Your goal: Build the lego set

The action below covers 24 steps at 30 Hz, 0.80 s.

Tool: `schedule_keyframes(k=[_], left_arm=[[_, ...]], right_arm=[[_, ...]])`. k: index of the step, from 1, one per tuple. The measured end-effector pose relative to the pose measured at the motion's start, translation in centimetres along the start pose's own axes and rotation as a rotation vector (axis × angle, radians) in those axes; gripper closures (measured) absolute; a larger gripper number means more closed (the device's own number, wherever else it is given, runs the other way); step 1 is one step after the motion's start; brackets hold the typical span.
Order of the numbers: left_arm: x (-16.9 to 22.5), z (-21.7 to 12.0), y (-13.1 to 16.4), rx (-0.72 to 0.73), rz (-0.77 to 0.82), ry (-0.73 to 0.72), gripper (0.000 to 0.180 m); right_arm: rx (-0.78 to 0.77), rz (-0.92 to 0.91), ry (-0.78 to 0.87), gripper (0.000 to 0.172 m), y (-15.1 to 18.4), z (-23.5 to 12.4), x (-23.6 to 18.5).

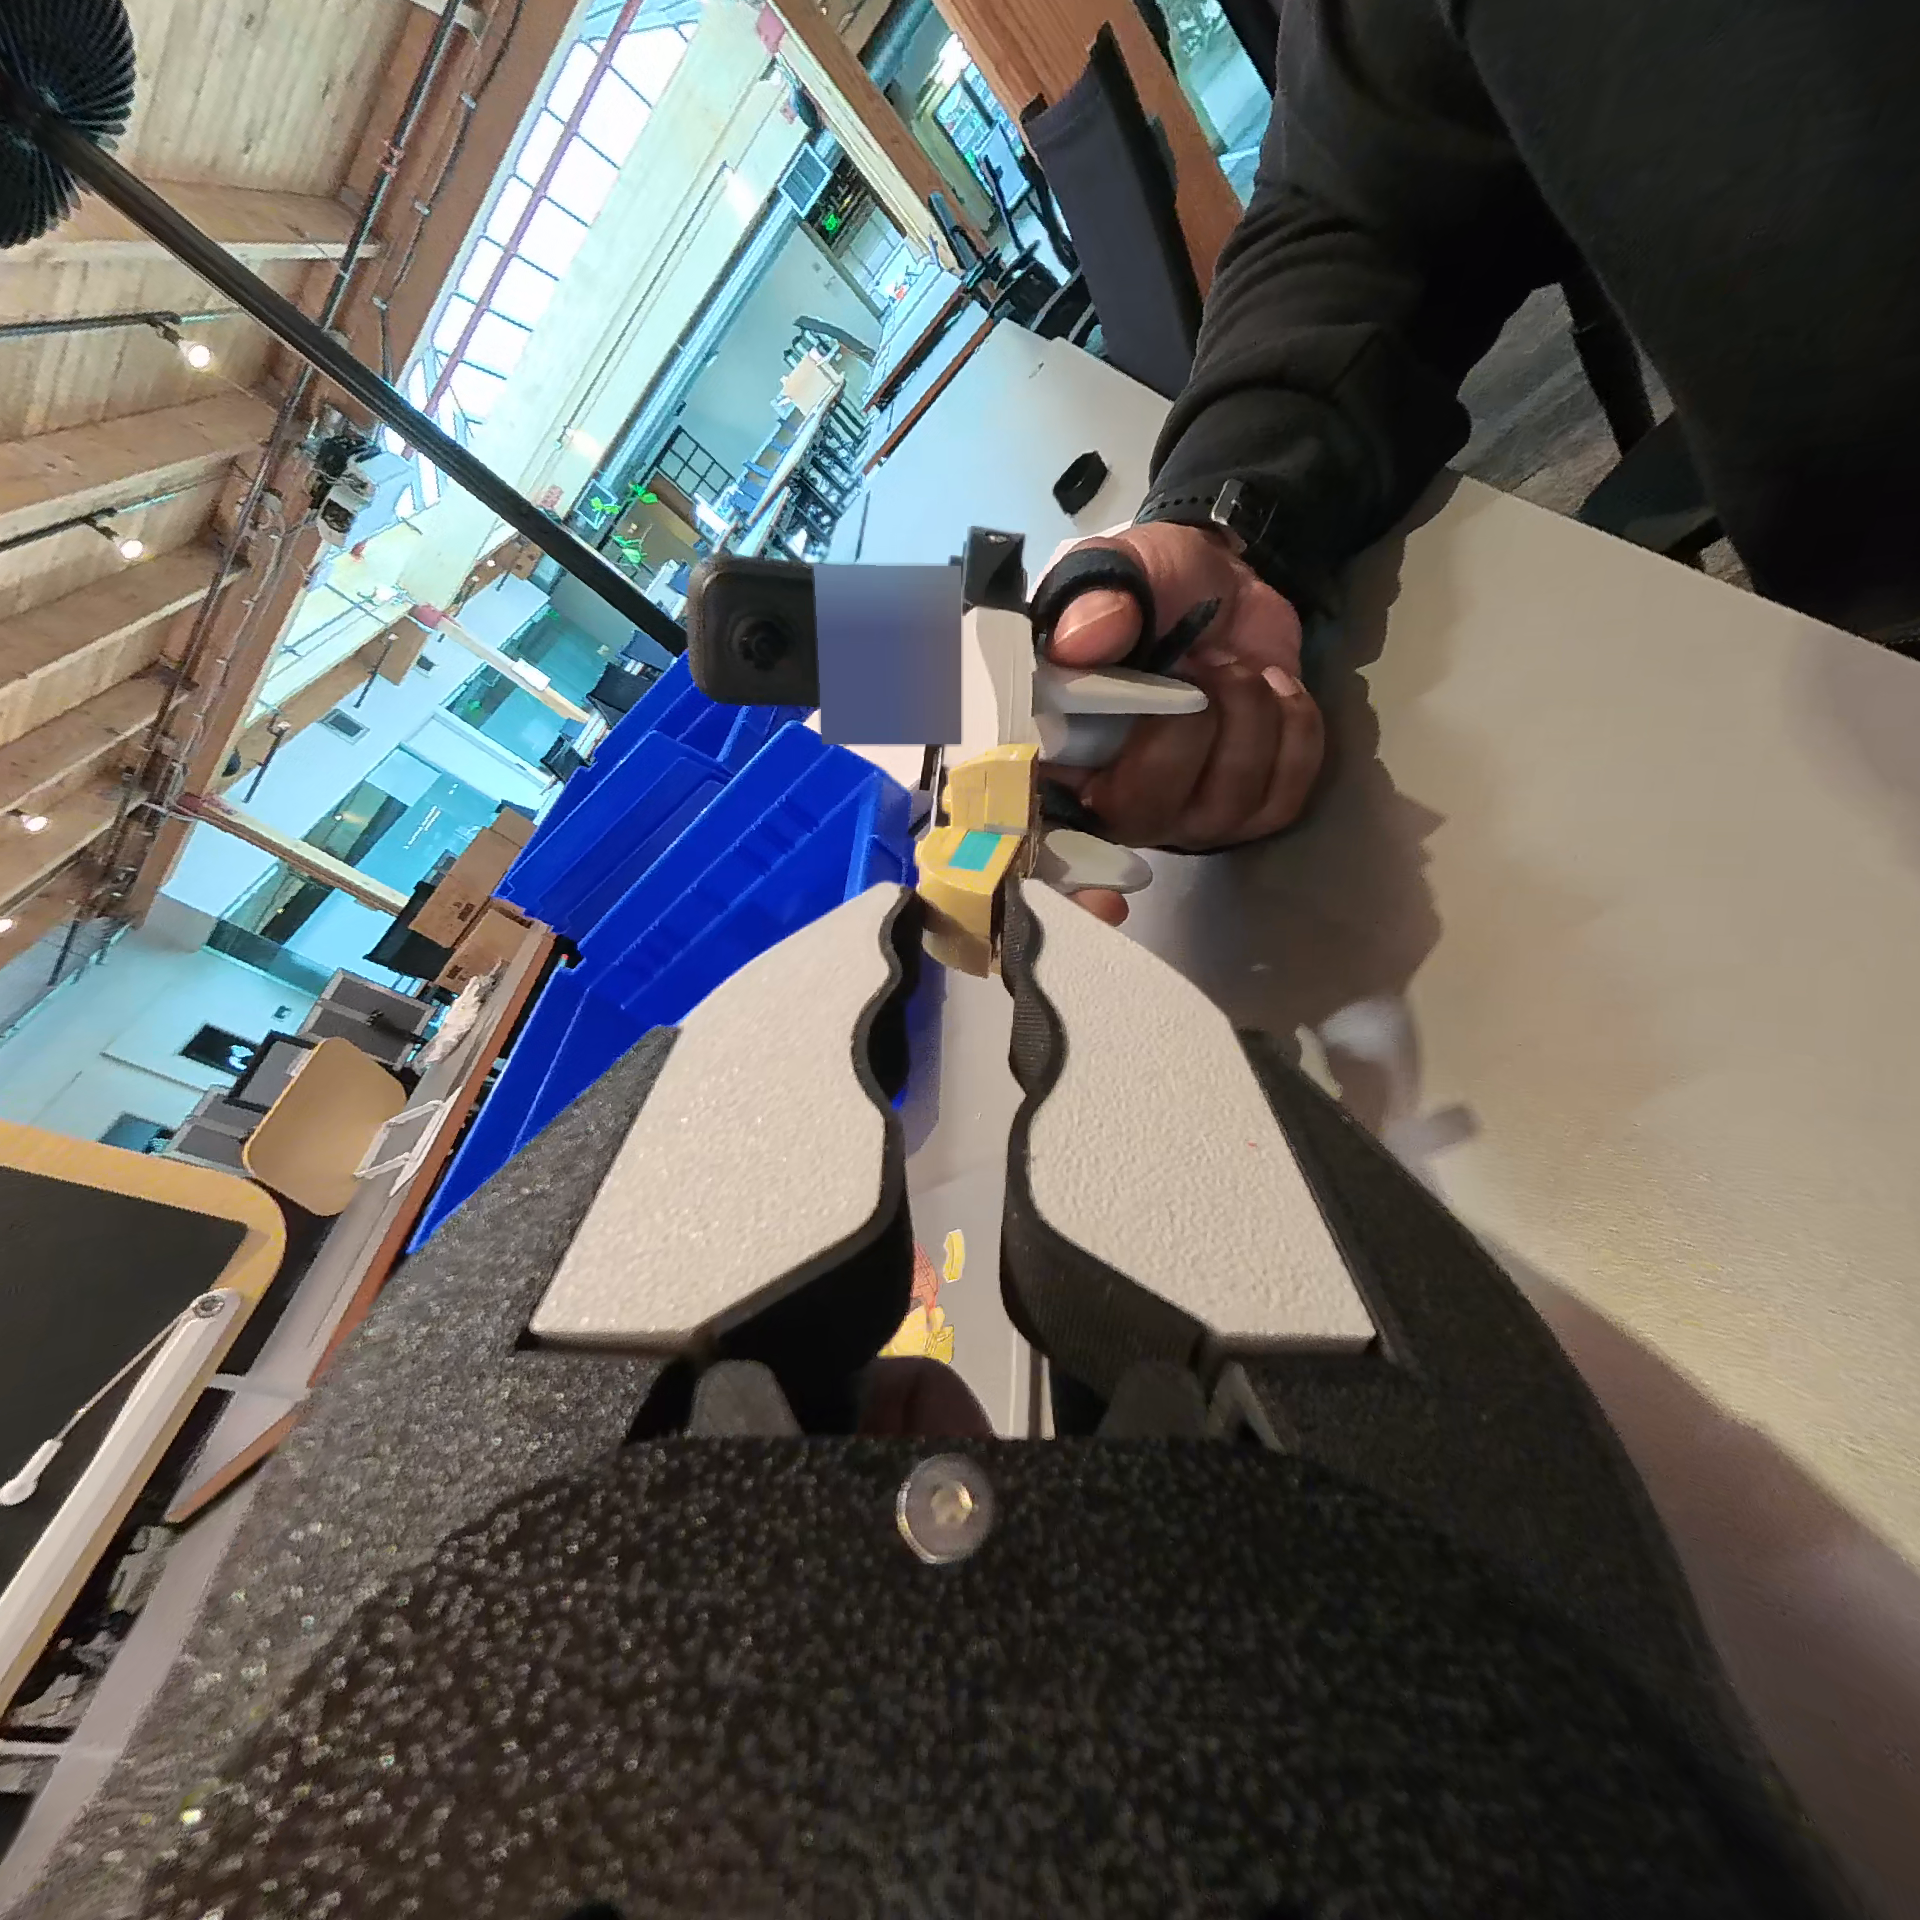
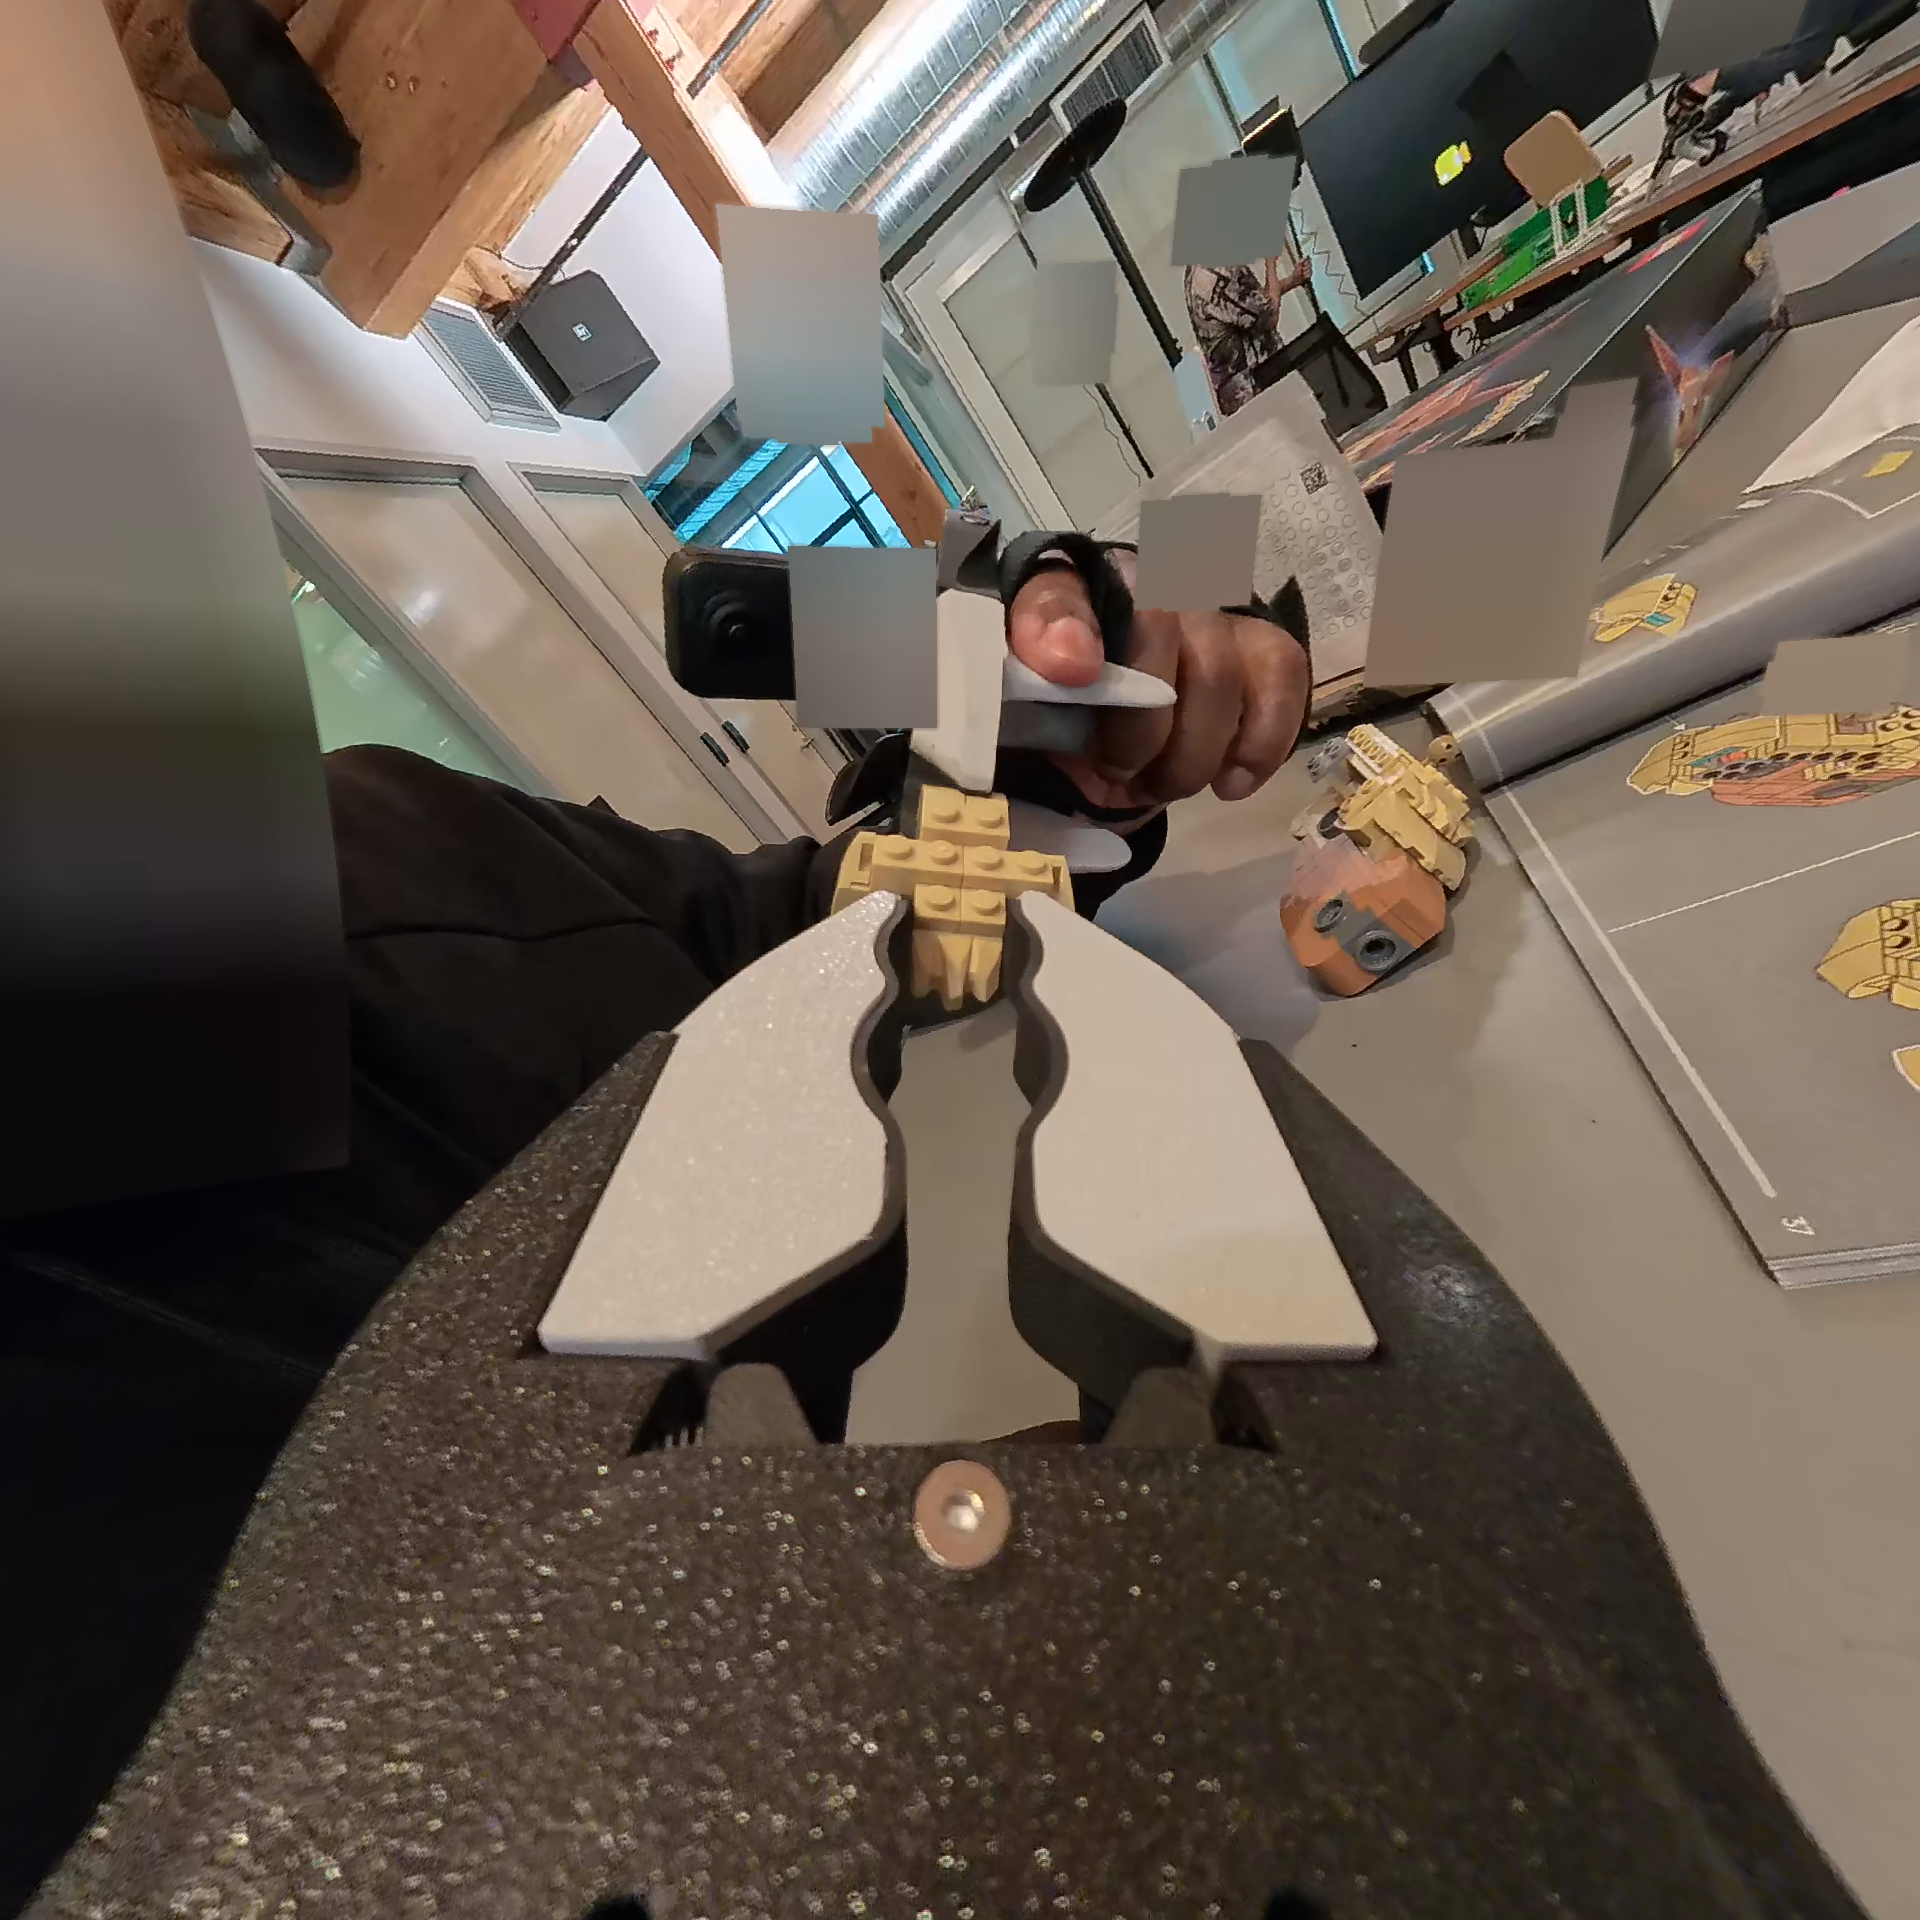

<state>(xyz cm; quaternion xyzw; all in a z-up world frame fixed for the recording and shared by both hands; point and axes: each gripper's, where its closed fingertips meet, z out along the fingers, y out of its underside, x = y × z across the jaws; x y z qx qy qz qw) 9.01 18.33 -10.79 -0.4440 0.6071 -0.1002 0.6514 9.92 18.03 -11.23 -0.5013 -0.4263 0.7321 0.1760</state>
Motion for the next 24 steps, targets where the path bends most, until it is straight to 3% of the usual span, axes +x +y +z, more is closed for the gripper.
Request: schedule_keyframes(k=[6, 8, 13, 18, 24], left_arm=[[-0.4, 0.2, 0.6, -0.058, 0.011, -0.028, 0.165], [-0.3, 0.0, 1.6, -0.133, 0.048, -0.021, 0.155], [-1.8, -2.6, 3.4, -0.245, -0.084, -0.035, 0.149], [-7.1, -6.4, 4.9, -0.228, -0.28, -0.296, 0.151], [-10.0, -9.9, 5.8, -0.078, -0.449, -0.458, 0.151]], right_arm=[[-0.007, -0.023, 0.049, 0.155, -0.4, -0.3, 0.6], [-0.046, -0.078, 0.104, 0.155, -0.3, -0.6, 1.2], [-0.266, -0.244, 0.316, 0.155, 1.3, -1.7, 3.8], [-0.512, -0.505, 0.494, 0.155, 3.6, -2.5, 6.1], [-0.587, -0.504, 0.474, 0.155, 5.2, -2.4, 6.6]])
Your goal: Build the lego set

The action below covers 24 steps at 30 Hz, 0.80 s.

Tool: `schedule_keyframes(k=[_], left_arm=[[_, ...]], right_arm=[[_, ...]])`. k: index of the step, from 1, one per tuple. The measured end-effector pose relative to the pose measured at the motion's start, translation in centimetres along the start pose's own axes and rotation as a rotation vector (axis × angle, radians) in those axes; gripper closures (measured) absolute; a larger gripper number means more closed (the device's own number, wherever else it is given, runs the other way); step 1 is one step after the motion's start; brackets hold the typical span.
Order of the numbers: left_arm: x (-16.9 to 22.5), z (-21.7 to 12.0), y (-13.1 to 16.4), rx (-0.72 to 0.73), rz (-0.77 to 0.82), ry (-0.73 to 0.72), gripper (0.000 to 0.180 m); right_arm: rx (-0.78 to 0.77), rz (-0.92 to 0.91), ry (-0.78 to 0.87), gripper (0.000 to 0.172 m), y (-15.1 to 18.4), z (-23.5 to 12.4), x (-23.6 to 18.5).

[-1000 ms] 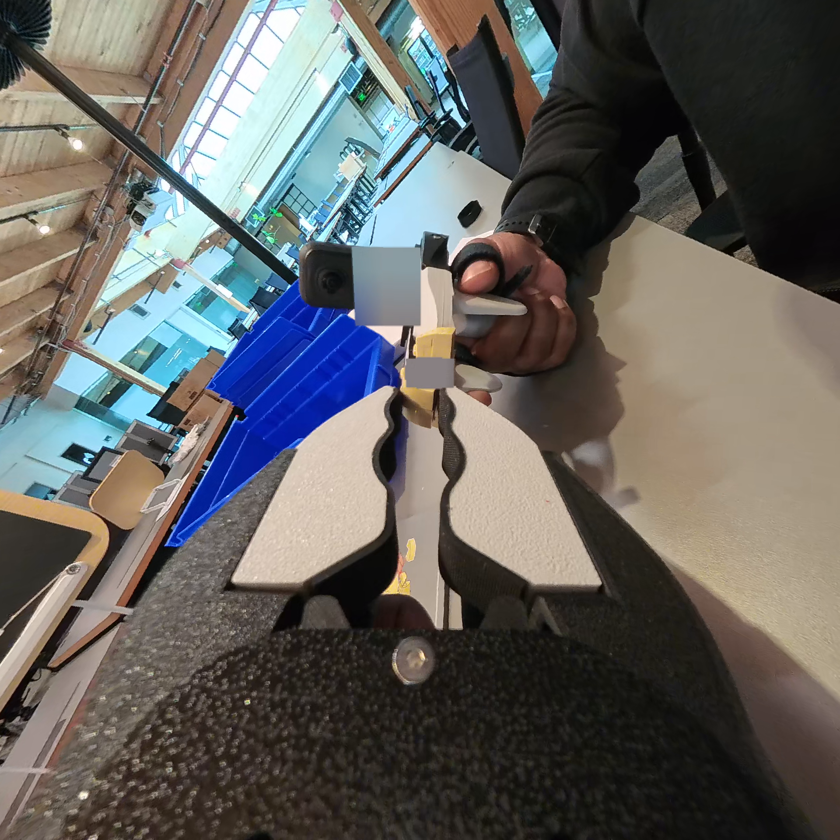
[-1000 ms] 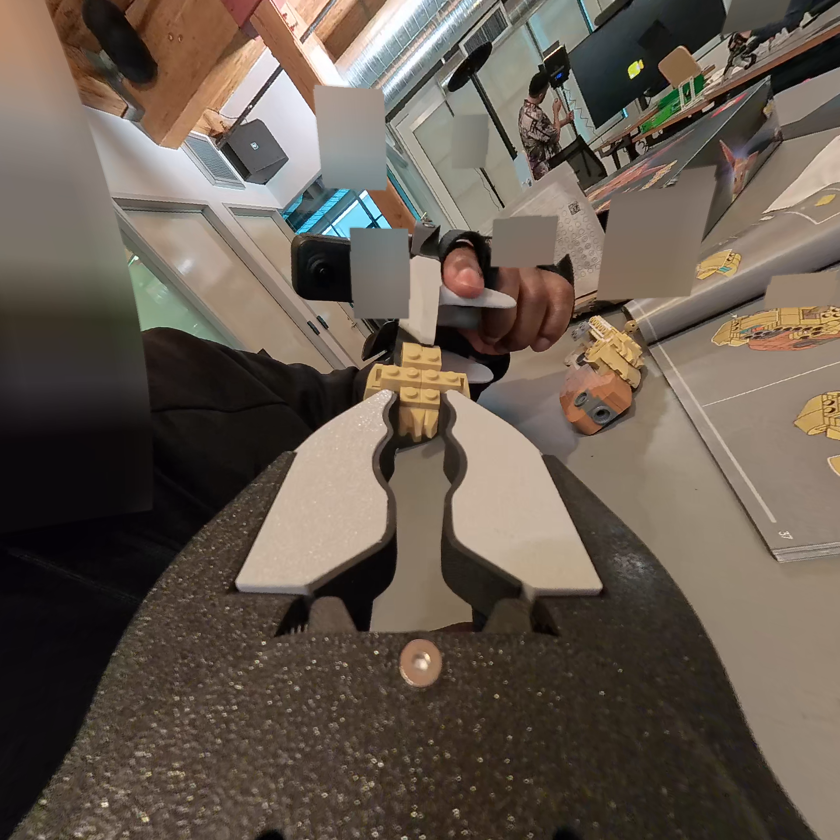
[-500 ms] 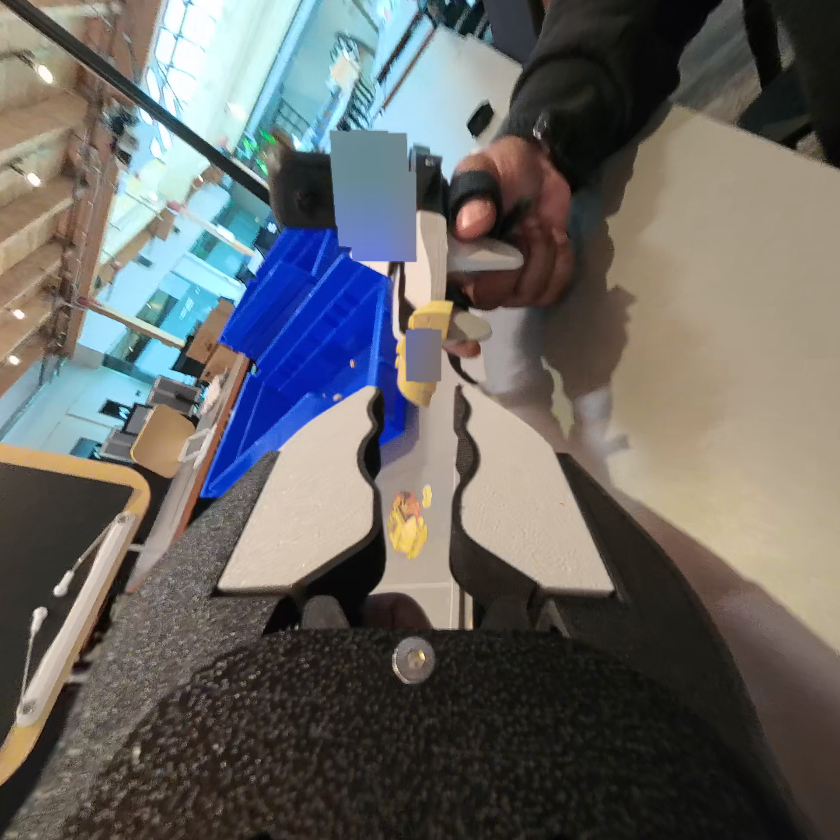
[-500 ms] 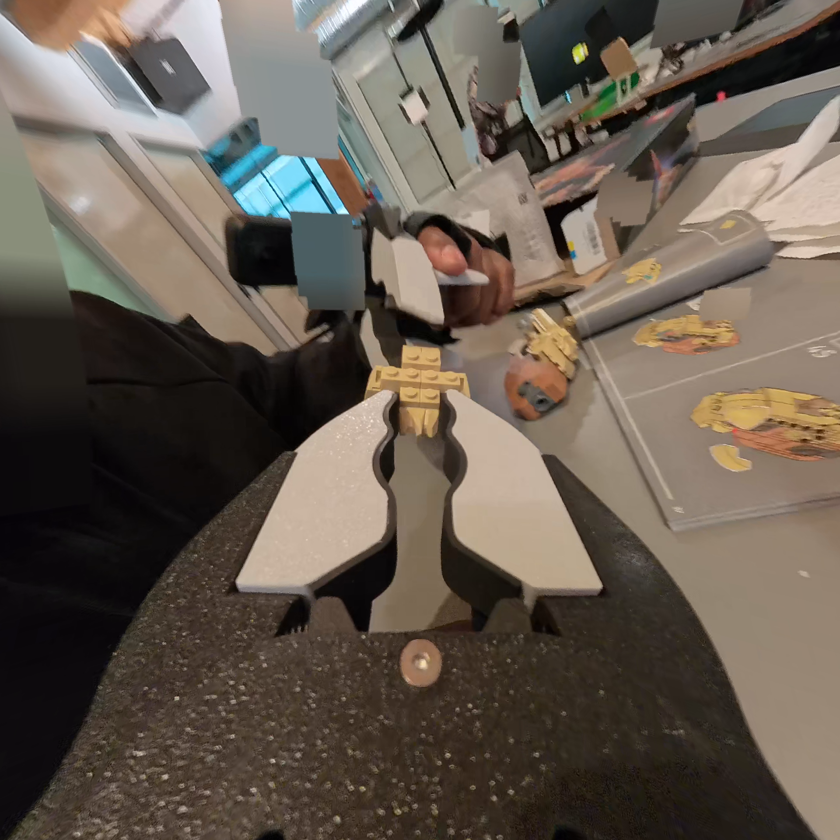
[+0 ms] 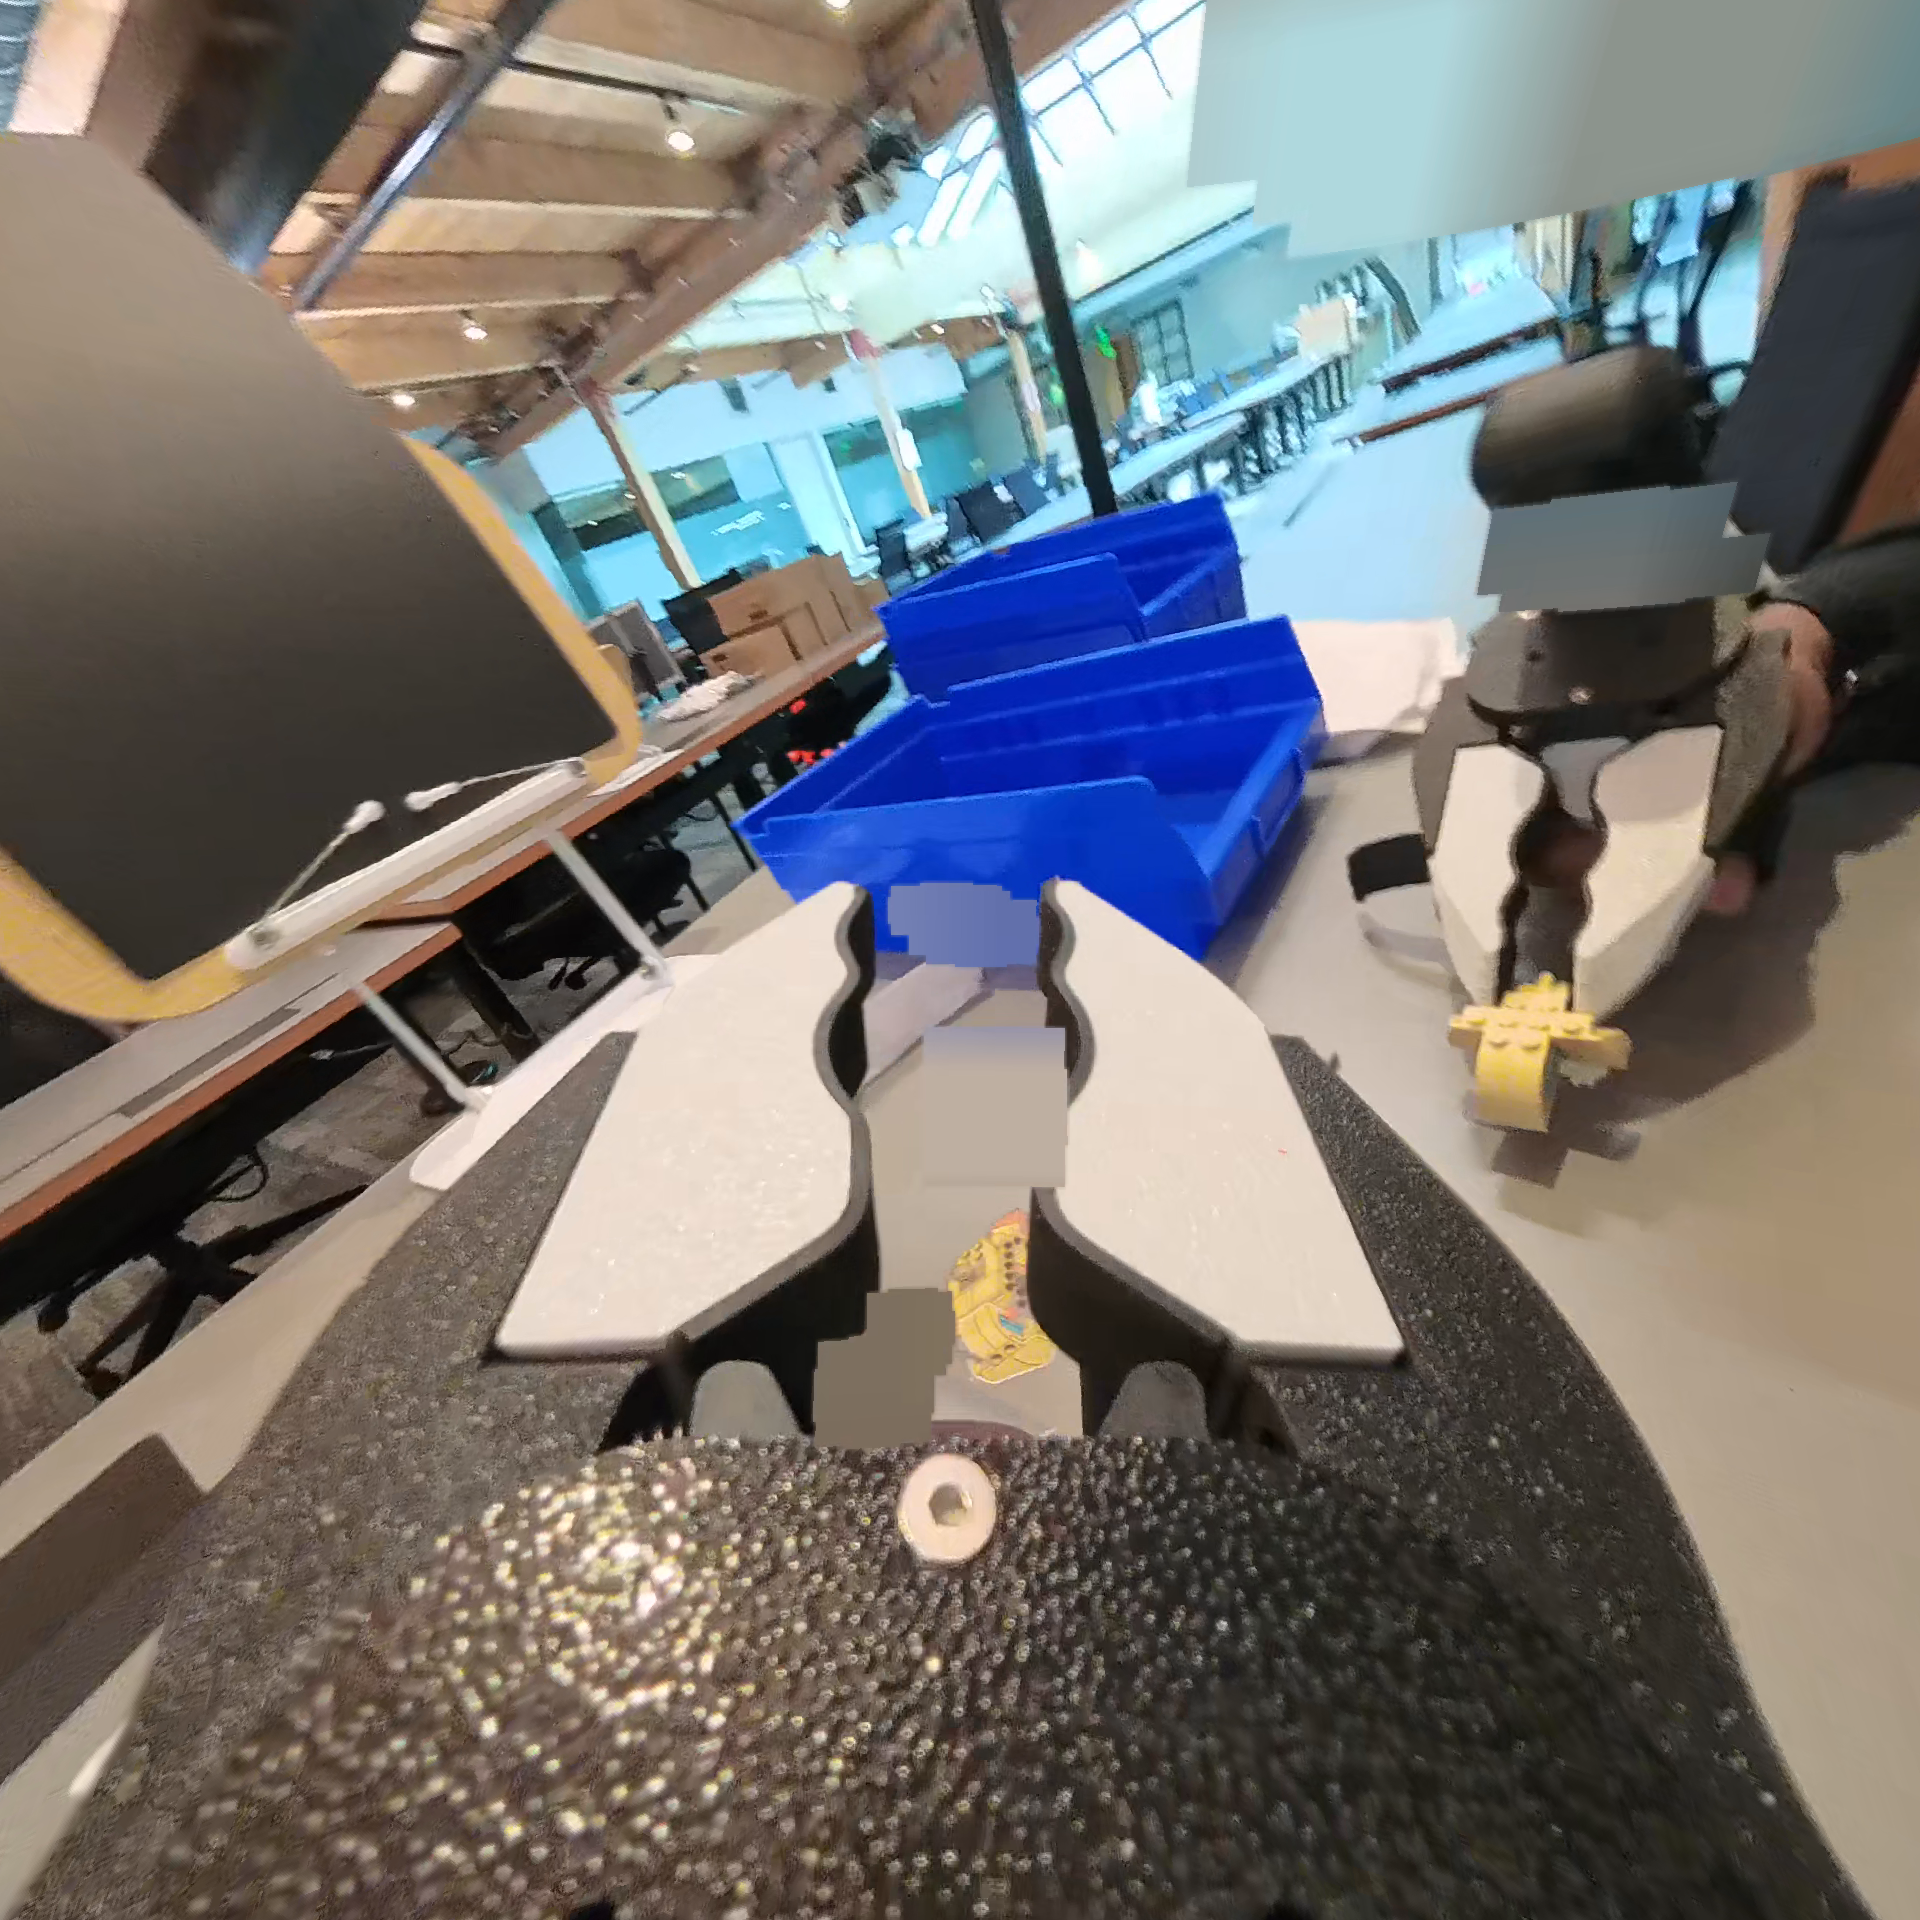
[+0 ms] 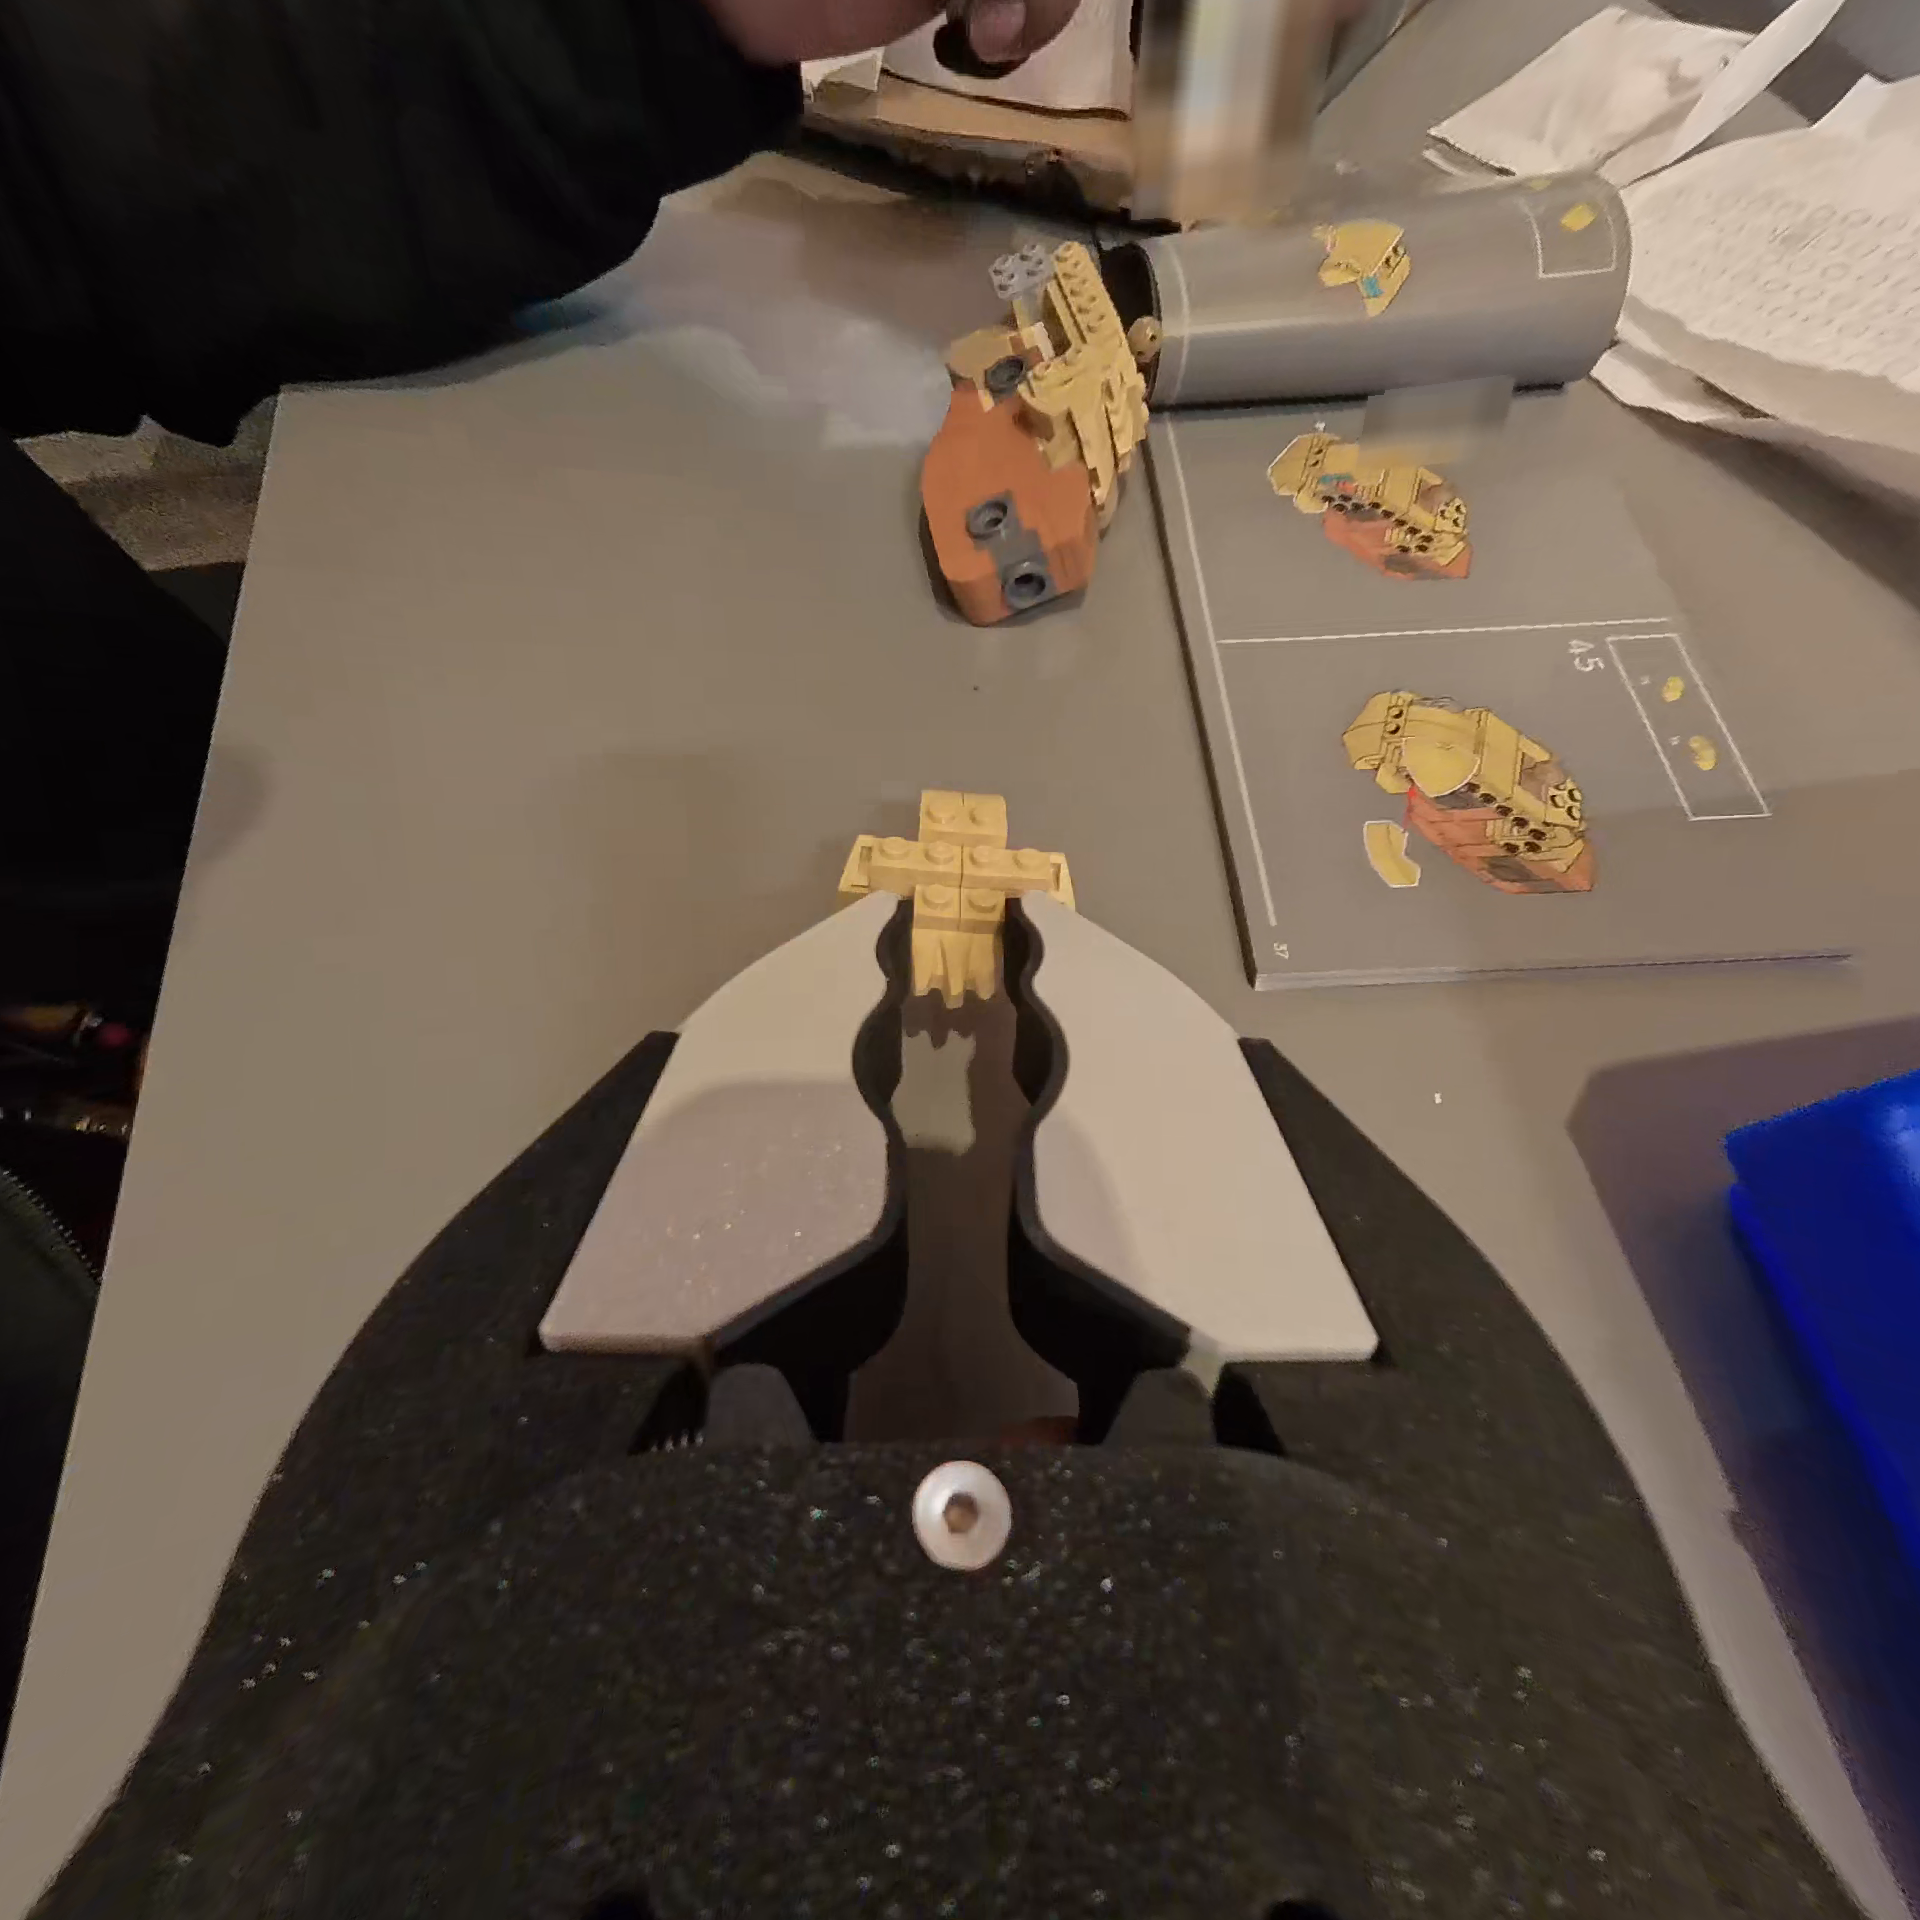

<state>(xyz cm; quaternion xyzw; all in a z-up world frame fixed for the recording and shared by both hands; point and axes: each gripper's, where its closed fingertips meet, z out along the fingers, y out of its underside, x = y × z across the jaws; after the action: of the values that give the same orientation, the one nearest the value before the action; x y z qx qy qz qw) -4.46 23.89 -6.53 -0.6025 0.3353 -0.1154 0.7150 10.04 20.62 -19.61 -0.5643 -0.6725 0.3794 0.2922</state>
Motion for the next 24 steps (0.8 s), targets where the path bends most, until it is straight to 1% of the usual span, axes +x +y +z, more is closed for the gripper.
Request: schedule_keyframes(k=[2, 5, 8, 14, 24], left_arm=[[-1.4, -0.6, 0.0, 0.035, -0.042, -0.056, 0.152], [-3.4, -1.5, 0.1, 0.089, -0.146, -0.14, 0.154], [-4.6, -2.0, 0.2, 0.127, -0.209, -0.188, 0.156], [-4.9, -2.2, 0.6, 0.132, -0.166, -0.225, 0.153], [-5.3, -2.5, 0.9, 0.169, -0.155, -0.249, 0.146]], right_arm=[[-0.012, 0.006, -0.017, 0.155, 0.2, 0.0, -0.1], [-0.029, 0.008, -0.034, 0.155, 0.4, 0.2, -0.3], [-0.066, -0.002, -0.062, 0.155, 0.9, 0.5, -0.7], [-0.101, -0.021, -0.074, 0.155, 1.3, 0.7, -1.0], [-0.024, 0.067, -0.137, 0.152, 0.5, -0.1, -0.9]])
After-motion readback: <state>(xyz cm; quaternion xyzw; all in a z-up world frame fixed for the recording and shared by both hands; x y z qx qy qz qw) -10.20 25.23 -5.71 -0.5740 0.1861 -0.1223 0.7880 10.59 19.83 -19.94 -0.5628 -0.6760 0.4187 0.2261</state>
